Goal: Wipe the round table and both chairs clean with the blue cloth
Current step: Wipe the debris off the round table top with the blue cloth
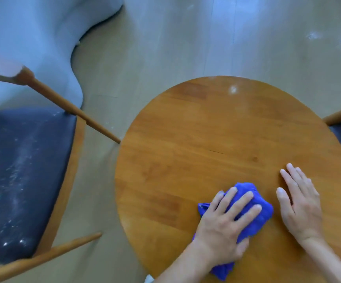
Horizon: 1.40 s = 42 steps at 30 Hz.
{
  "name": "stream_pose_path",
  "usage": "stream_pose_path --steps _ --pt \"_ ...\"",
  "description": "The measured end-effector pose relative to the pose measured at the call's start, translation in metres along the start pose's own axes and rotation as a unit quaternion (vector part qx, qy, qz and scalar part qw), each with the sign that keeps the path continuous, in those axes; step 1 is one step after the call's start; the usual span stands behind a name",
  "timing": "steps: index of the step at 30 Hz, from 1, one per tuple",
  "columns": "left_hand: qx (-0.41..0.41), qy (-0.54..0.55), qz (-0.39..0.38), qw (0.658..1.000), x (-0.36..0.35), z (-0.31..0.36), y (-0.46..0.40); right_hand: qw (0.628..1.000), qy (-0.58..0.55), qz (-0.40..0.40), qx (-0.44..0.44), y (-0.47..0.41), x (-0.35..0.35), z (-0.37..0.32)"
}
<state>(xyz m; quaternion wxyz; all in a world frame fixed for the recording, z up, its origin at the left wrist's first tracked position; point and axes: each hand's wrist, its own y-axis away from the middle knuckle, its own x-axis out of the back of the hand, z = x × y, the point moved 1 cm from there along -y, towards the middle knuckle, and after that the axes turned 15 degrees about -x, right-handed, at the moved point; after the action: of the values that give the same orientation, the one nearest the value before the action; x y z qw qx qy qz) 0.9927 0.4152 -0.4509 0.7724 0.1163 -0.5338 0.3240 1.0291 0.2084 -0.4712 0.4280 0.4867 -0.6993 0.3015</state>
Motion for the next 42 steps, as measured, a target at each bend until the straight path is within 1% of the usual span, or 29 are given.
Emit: stream_pose_path --steps 1,2,4,7,9,12,14,16,17,19,20,22,23,24,25,26,28,30,32,33,34,35,36,39,41,42 --pt "-0.001 0.003 0.004 1.000 0.008 -0.019 -0.005 1.000 0.008 0.008 -0.001 0.000 -0.001 0.000" --pt "0.019 0.005 0.014 1.000 0.018 -0.042 -0.006 1.000 0.013 0.012 -0.005 0.000 -0.002 0.000" --pt "0.114 -0.001 0.055 0.992 0.048 -0.094 0.001 0.999 0.019 0.022 -0.015 0.000 -0.003 -0.002" --pt "0.282 -0.028 0.106 0.953 0.086 -0.162 0.041 0.999 0.024 0.033 -0.014 0.001 -0.005 -0.001" --pt "0.344 -0.036 0.131 0.929 0.093 -0.169 0.075 0.999 0.031 0.032 -0.011 0.002 -0.004 -0.001" --pt "0.389 -0.048 0.160 0.906 0.074 -0.126 0.111 0.999 0.038 0.023 -0.020 0.004 0.001 -0.006" --pt "0.380 -0.061 0.155 0.910 0.054 -0.078 0.122 0.999 0.044 0.018 -0.023 0.005 0.003 -0.008" --pt "0.334 -0.065 0.116 0.933 0.032 -0.027 0.118 0.999 0.048 0.015 -0.021 0.005 0.003 -0.008" --pt "0.296 -0.064 0.093 0.948 0.020 -0.004 0.109 0.999 0.048 0.014 -0.022 0.005 0.003 -0.007" --pt "0.193 -0.045 0.053 0.979 0.000 0.033 0.081 0.998 0.048 0.013 -0.025 0.004 0.004 -0.005" --pt "0.133 -0.038 0.033 0.990 -0.006 0.042 0.066 0.998 0.048 0.013 -0.023 0.004 0.004 -0.005" --pt "0.026 -0.030 -0.001 0.999 -0.008 0.035 0.039 0.999 0.046 0.016 -0.019 0.004 0.004 -0.004" --pt "-0.007 -0.025 -0.011 1.000 -0.004 0.023 0.030 0.999 0.045 0.018 -0.018 0.004 0.004 -0.003" --pt "-0.019 -0.023 -0.012 0.999 0.004 0.005 0.024 0.999 0.044 0.018 -0.017 0.004 0.004 -0.002" --pt "-0.011 -0.026 -0.001 1.000 0.014 -0.016 0.021 0.999 0.043 0.016 -0.018 0.004 0.003 -0.003" --pt "0.022 -0.031 0.019 0.999 0.026 -0.039 0.021 0.999 0.043 0.011 -0.020 0.004 0.003 -0.003" --pt "0.153 -0.048 0.065 0.985 0.049 -0.091 0.037 0.999 0.045 0.007 -0.025 0.005 0.003 -0.003" --pt "0.298 -0.052 0.084 0.950 0.068 -0.128 0.070 0.999 0.046 0.011 -0.026 0.005 0.004 -0.003" --pt "0.391 -0.043 0.098 0.914 0.076 -0.125 0.107 0.999 0.045 0.010 -0.025 0.005 0.004 -0.003" --pt "0.417 -0.037 0.109 0.902 0.074 -0.109 0.121 0.999 0.044 0.011 -0.026 0.005 0.004 -0.004" --pt "0.427 -0.030 0.118 0.896 0.067 -0.087 0.131 0.999 0.043 0.011 -0.029 0.005 0.004 -0.005" --pt "0.417 -0.032 0.120 0.900 0.057 -0.061 0.140 0.999 0.042 0.009 -0.031 0.005 0.004 -0.005" --pt "0.389 -0.044 0.118 0.912 0.045 -0.033 0.144 0.999 0.040 0.005 -0.032 0.005 0.004 -0.004" --pt "0.248 -0.069 0.076 0.963 0.008 0.034 0.123 0.999 0.016 -0.006 -0.036 0.004 0.005 -0.003" --pt "0.174 -0.049 0.041 0.983 -0.006 0.043 0.084 0.999 -0.007 -0.006 -0.037 0.003 0.005 -0.002" --pt "0.151 -0.041 0.030 0.987 -0.010 0.038 0.057 0.999 -0.019 -0.004 -0.037 0.002 0.005 0.000"
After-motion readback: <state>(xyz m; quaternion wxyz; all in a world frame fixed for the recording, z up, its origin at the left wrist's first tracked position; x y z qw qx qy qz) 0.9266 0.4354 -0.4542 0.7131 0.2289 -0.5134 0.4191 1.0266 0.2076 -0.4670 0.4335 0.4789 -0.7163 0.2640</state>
